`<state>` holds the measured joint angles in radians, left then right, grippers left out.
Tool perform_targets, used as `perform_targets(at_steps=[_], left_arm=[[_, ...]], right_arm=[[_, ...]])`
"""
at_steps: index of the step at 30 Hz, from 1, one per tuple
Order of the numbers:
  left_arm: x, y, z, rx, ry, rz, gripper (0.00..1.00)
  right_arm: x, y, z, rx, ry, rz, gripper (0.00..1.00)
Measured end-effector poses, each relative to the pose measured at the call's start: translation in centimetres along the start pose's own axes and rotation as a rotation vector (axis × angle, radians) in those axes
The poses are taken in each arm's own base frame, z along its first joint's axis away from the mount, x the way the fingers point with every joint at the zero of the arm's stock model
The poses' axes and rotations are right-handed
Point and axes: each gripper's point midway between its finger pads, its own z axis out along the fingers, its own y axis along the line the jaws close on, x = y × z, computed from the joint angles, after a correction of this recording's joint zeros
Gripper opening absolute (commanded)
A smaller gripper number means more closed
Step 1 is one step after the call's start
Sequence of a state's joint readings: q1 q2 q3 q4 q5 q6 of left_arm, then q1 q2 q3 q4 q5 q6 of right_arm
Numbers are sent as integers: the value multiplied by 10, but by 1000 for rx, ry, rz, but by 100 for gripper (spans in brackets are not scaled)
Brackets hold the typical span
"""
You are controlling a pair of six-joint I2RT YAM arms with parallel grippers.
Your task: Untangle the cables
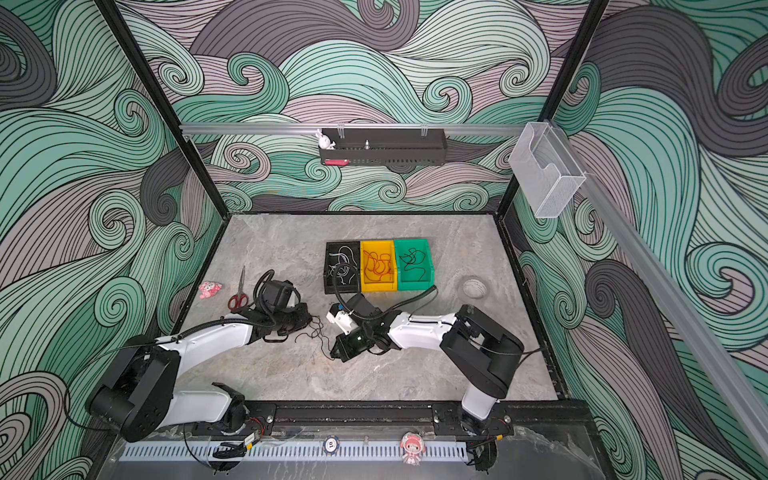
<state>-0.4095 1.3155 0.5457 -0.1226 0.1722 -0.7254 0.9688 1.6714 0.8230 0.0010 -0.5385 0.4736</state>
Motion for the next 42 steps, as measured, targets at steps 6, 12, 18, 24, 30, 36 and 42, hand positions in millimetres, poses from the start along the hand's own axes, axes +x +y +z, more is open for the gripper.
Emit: perform_targets(at_steps=[6,12,18,24,30,36,42], left_arm=[[-6,-1,-13,0,-31,-4,0],[-6,-5,-25,17,-45,2,0],[-11,-14,-36,59,-74,19,0],[-14,-22,-46,102,-100,35,0],[-5,-28,-53,171,-98,71,0],[-1,-46,-58,280,-89,112,0],[4,-57,-59,354,-72,132,0]], right_arm=[[12,-9,-17,83,-2,-22,2],[7,-14,-39,168,-58,-56,5],[3,-10,-48,167,-83,-49,12],[5,4,-49,99,-68,-27,33],[-17,7,-71,78,-146,-22,33],[-44,-13,-84,119,-230,-27,34],[-78,-19,-69,128,-285,-116,36]])
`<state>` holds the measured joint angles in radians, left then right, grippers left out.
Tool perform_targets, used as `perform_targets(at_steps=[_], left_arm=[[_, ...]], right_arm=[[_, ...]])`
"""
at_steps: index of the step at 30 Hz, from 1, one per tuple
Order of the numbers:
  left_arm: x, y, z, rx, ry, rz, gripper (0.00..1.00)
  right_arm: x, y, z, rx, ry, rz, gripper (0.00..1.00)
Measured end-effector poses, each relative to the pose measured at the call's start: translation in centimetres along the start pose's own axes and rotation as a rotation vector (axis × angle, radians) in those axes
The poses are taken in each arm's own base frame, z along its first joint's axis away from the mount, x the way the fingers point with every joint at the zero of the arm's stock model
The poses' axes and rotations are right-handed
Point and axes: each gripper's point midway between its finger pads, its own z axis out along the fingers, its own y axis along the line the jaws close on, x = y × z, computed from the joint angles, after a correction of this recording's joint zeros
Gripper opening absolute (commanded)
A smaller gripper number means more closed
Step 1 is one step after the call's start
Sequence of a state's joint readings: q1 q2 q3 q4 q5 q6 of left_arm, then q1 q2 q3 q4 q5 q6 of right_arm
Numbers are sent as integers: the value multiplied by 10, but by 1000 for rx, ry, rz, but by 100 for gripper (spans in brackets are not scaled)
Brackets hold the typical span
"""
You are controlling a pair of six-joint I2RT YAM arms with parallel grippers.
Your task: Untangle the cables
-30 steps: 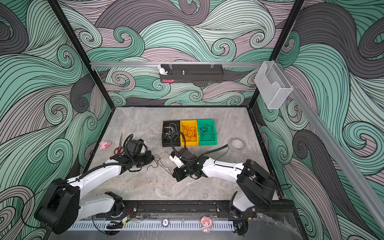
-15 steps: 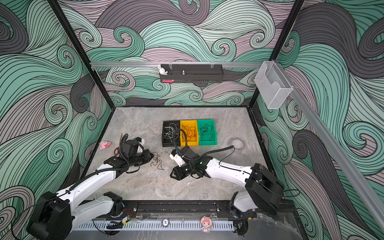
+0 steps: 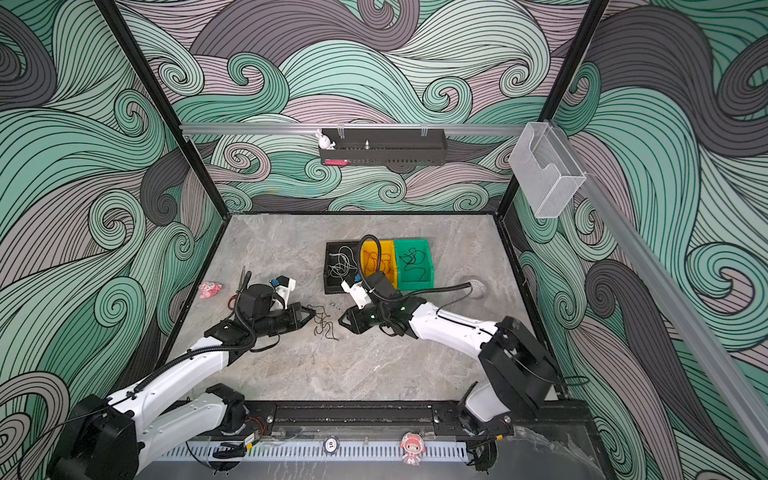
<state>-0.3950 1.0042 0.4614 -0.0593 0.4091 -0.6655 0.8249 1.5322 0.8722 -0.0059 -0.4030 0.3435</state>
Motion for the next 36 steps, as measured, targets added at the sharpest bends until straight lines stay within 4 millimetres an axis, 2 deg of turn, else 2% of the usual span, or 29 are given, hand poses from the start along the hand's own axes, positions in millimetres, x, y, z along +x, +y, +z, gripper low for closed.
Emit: perform_targets(at_steps=[9,16,19,23,27,29,32,36], left_arm=[[-1,-8,0,37,-4,15,0],[1,-8,2,39,1,17,0],[1,-9,2,41,3,19,0],[2,-9,2,42,4,19,0],[3,-5,1,19,7,12,0],[5,1,0,-10,11,4,0],[7,9,-1,-49,14,-7,0],[6,9,-1,-64,8,-4,0]], right_arm=[[-31,-3,33,-59,-54,-49,37],[-34,-2,53,-112,-48,-47,35],[-31,-6,59,-112,-39,-33,30],[-29,-8,62,-109,-36,-19,10],[-28,-17,58,-49,-36,-12,4],[-28,-25,50,5,-40,-7,3],[-32,-41,29,74,-62,17,3],[-36,-64,-4,174,-103,55,3]])
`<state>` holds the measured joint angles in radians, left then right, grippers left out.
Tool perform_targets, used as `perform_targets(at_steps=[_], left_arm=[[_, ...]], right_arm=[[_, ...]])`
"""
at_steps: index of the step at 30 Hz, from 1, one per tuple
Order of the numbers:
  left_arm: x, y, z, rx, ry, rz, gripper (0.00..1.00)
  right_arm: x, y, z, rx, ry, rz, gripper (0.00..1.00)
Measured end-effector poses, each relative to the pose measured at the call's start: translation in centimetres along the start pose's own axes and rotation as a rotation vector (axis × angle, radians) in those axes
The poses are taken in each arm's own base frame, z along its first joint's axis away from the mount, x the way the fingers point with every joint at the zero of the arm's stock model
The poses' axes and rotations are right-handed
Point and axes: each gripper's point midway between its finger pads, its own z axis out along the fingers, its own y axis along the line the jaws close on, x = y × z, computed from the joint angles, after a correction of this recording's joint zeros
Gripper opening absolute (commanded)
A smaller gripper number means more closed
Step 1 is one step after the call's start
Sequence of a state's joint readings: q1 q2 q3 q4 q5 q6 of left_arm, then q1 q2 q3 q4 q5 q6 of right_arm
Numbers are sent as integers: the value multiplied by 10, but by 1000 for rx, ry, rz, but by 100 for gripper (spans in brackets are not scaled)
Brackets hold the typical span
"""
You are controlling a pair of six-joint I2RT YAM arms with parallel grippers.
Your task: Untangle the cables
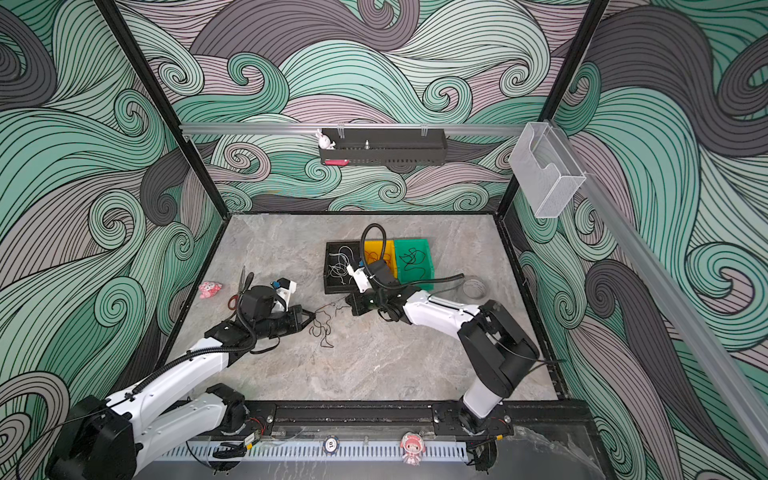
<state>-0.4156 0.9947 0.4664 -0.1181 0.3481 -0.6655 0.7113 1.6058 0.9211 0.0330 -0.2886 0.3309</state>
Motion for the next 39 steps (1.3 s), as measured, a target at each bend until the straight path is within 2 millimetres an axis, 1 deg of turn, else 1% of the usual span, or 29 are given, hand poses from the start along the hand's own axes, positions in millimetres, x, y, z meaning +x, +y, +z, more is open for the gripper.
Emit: perform_targets(at_steps=[2,3,8,10,12,14,17,20,22,25,28,33,36,39], left_arm=[[-4,-3,-1,6,-13,5,0],[-5,-4,-1,4,-15,7,0],[-1,5,-2,-38,-2,-6,0],[2,7,-2,-48,8,-10,0],[3,8,-2,-51,11,-10,1],[3,8,-1,-52,15,-11,9],[7,12,5,-59,41,-21,21],[15,20,16,-82,83,-45,27],[21,26,24,-102,114,-65,36],[32,29,33,-127,154,-73,45],[38,25,44,-152,180,-65,48],[45,16,64,-206,204,-44,48],[47,17,70,-243,190,-35,47],[46,27,74,-306,171,-39,45]], right_arm=[[1,-9,-9,25,2,17,3],[1,-17,-13,61,-4,24,3],[-2,-54,-38,182,-29,80,3],[-4,-59,-46,201,-45,88,3],[-7,-57,-52,202,-57,86,3],[-9,-55,-57,201,-64,83,4],[-7,-54,-60,196,-67,83,4],[0,-55,-58,191,-50,89,4],[8,-56,-57,189,-33,97,4],[16,-55,-60,186,-20,104,4],[14,-52,-68,179,-36,102,4],[5,-46,-81,166,-82,93,4],[11,-46,-82,166,-78,94,4],[20,-50,-80,170,-59,102,4]])
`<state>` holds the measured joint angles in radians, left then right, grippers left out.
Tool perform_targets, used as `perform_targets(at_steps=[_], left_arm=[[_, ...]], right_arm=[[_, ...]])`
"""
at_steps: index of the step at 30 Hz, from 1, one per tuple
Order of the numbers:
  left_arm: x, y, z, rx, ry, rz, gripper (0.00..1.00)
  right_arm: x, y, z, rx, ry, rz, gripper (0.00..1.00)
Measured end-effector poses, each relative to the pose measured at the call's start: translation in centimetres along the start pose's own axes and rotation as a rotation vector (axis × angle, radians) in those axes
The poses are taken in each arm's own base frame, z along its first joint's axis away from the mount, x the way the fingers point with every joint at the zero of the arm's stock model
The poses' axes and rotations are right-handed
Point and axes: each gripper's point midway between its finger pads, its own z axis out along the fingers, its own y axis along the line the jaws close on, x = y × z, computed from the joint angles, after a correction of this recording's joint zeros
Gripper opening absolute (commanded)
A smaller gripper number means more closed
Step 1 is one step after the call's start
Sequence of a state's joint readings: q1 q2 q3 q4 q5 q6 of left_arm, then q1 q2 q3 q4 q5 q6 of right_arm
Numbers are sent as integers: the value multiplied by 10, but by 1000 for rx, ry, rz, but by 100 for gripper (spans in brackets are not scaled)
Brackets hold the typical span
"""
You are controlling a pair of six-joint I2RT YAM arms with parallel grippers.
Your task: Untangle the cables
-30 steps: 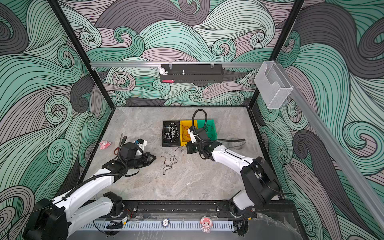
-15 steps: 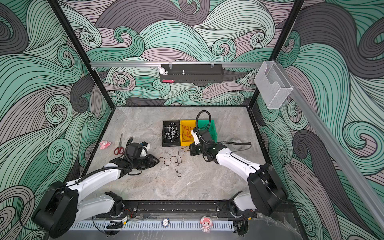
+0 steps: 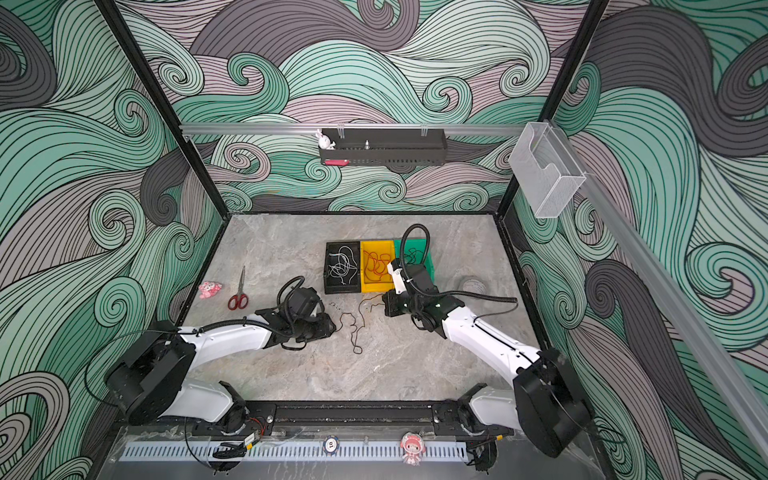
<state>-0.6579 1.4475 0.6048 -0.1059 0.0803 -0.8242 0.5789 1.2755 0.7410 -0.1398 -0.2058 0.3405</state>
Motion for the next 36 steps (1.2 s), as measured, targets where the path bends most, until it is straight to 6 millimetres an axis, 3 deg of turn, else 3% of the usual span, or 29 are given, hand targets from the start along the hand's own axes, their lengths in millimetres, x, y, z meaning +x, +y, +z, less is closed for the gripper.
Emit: perform_targets(at_steps=[6,13,18,23,28,36], left_arm=[[-18,2,6,-67,-60,-1,35],[-21,-5,15,-90,-68,16,21],[-15,-6,17,-103,-60,25,0],[-15,-2,15,-127,-68,16,0],[-23,11,-8,-197,-119,18,0],[-63,27,-65,-215,-294,-51,0]], right_arm=[[8,-2,0,0,14,4,4],[9,-5,-3,1,3,7,4],[12,-8,-2,3,8,15,4],[11,-12,-4,9,-2,26,4],[3,-34,-22,45,-72,111,4],[-13,-89,-59,150,-220,334,4]])
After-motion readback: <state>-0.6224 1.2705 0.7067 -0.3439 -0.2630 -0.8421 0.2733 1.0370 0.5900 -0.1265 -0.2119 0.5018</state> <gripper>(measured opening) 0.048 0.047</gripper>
